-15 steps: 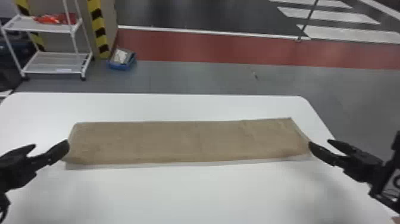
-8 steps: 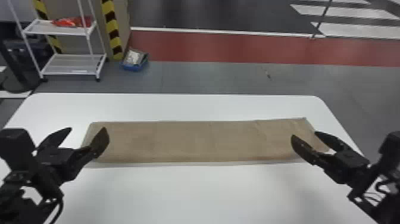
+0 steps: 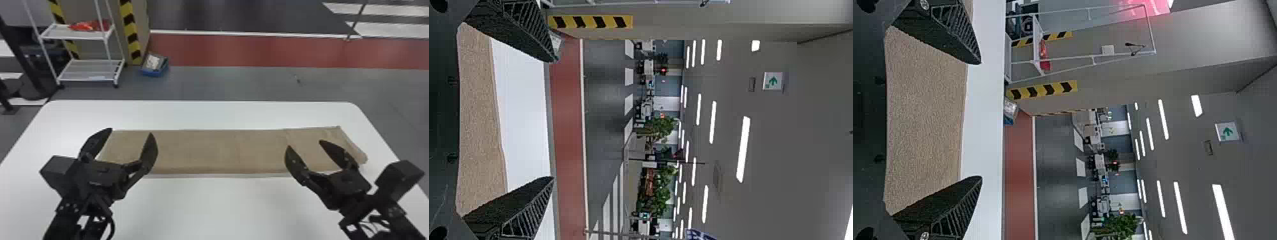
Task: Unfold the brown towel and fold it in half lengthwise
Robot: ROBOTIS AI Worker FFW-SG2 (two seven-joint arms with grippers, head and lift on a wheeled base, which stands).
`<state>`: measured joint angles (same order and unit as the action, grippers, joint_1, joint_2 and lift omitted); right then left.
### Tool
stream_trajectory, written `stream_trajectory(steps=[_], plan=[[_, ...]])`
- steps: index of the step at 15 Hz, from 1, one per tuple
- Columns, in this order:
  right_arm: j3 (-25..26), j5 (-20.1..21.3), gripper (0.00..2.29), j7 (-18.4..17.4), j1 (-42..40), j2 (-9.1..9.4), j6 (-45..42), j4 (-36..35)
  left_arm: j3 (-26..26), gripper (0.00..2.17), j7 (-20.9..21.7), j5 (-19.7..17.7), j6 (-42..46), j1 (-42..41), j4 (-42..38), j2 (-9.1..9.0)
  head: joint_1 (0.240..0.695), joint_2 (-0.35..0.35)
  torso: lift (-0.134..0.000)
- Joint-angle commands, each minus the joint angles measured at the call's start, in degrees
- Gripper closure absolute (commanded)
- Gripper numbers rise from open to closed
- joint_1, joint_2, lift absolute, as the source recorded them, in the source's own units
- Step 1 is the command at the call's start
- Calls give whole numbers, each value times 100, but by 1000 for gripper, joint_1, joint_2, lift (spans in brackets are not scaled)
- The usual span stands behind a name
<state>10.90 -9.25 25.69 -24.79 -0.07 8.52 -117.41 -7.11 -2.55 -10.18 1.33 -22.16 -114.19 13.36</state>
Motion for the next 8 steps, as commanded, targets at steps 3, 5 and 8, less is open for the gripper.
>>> stream_trajectory(steps=[3, 5, 8], plan=[[-290, -15, 60, -442, -448, 12, -381, -221, -89, 39, -202, 270, 345, -174, 2, 9, 695, -40, -125], [-404, -42, 63, -715, -668, 12, -433, -370, -106, 39, -290, 394, 362, -192, 11, 27, 695, -38, -125], [-686, 55, 63, -1014, -870, 12, -820, -423, -36, 39, -316, 358, 362, -139, 72, 27, 695, -34, -125]])
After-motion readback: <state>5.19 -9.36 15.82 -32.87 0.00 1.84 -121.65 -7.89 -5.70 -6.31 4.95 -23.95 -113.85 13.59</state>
